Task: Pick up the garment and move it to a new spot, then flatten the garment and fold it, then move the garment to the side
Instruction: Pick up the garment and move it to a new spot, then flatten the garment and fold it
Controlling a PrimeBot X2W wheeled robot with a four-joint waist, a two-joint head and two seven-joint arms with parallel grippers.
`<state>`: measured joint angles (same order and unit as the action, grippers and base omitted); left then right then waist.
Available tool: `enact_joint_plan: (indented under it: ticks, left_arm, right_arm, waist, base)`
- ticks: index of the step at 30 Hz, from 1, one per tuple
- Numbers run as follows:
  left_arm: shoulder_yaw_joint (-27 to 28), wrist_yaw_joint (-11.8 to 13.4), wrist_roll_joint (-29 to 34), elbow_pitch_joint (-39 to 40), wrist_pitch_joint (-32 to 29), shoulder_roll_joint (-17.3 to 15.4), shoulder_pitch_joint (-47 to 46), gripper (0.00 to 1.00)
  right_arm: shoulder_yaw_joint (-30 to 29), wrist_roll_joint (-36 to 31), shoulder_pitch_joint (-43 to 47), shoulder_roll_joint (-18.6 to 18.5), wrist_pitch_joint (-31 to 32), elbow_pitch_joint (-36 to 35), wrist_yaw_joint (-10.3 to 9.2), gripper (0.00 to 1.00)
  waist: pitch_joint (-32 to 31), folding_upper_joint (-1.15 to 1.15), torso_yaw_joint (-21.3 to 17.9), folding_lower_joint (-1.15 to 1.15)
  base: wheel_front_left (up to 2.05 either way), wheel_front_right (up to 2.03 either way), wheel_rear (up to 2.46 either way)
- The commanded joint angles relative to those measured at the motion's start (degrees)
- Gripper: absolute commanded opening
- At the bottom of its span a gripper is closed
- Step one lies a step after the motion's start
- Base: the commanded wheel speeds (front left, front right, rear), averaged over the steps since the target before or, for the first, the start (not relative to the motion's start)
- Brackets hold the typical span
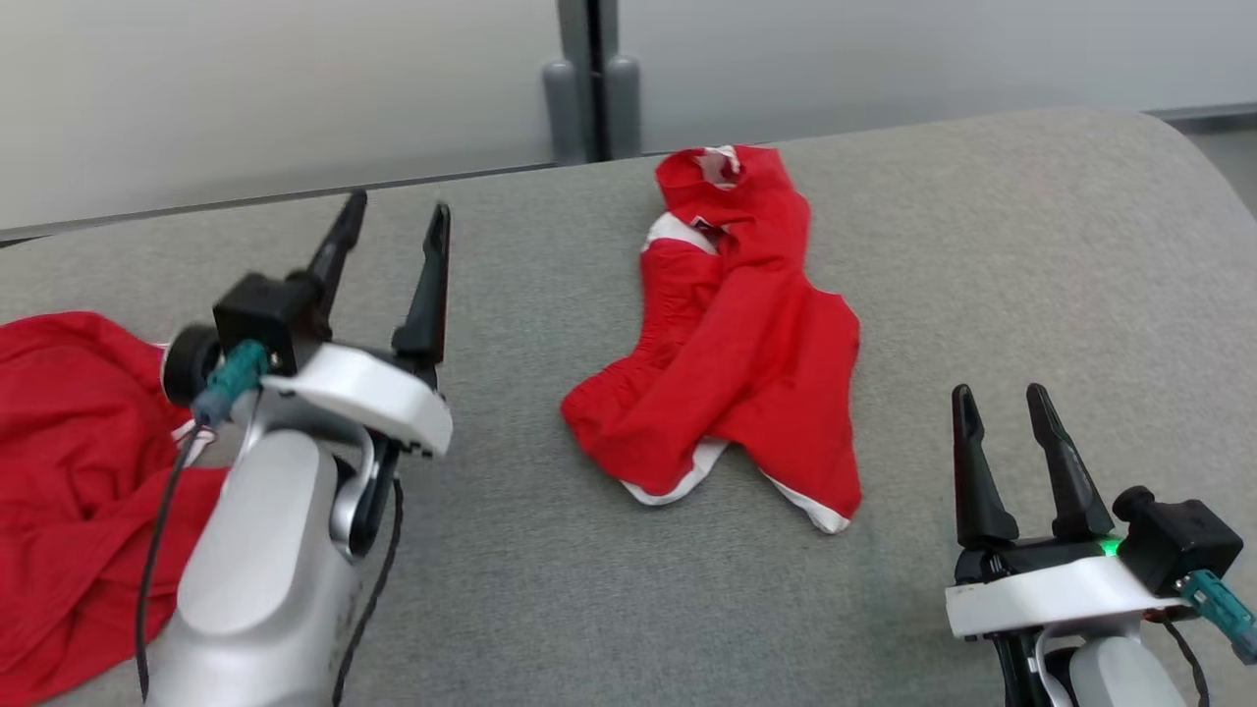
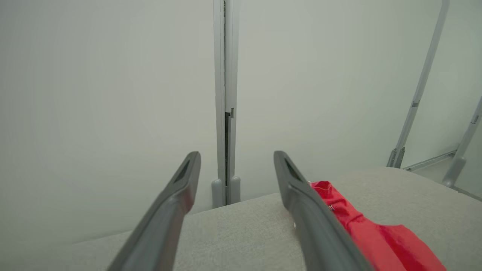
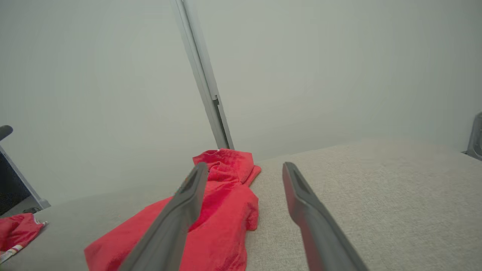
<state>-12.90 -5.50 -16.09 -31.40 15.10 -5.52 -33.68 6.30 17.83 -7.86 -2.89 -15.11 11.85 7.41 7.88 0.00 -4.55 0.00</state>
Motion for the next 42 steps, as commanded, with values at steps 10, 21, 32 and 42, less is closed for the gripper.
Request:
enact_joint_plan:
  ticks: [10, 21, 32, 42]
  left_arm:
    - [3.2, 1.0, -0.6, 12.2, 0.1, 2.2, 20.0, 1.00]
    - [4.5, 3.1, -6.0, 18.3, 0.0, 2.6, 24.5, 1.00]
    - [1.4, 4.1, -7.4, 17.6, 0.1, 2.5, 22.6, 1.00]
    - [-1.0, 5.0, -7.9, 17.0, 0.1, 2.5, 20.2, 1.00]
  right_arm:
    - [0.5, -1.3, 2.3, -1.6, -0.1, 0.2, 0.15, 1.00]
    - [1.6, -1.6, 2.8, -1.8, -0.1, 1.6, 0.15, 1.00]
    - [8.2, -5.5, 1.4, -3.3, -0.1, 11.4, 0.15, 1.00]
    - [8.3, -8.9, -2.4, -3.7, -0.1, 18.8, 0.14, 1.00]
  waist:
    - [-3.1, 0.00, 6.6, 0.00]
    - [-2.5, 0.00, 5.4, 0.00]
    - [0.6, 0.00, 4.8, 0.00]
    - [3.6, 0.00, 7.3, 0.00]
  base:
    - [0.00, 0.00, 0.00]
    - [0.00, 0.00, 0.00]
    - [0.00, 0.00, 0.00]
    - [0.00, 0.00, 0.00]
